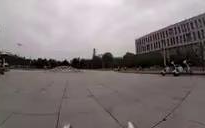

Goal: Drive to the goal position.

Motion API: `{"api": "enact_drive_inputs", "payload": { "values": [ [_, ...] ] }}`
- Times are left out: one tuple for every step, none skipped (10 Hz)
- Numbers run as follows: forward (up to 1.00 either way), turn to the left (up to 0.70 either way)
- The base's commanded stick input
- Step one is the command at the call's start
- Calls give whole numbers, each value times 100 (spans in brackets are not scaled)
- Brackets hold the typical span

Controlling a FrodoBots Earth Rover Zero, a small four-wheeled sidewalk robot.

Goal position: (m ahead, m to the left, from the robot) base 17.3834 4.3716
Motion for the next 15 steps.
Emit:
{"api": "enact_drive_inputs", "payload": {
  "values": [
    [70,0],
    [70,0],
    [70,0],
    [70,0],
    [70,0],
    [70,0],
    [70,0],
    [70,0],
    [70,0],
    [70,0],
    [70,0],
    [70,0],
    [70,0],
    [70,0],
    [70,0]
  ]
}}
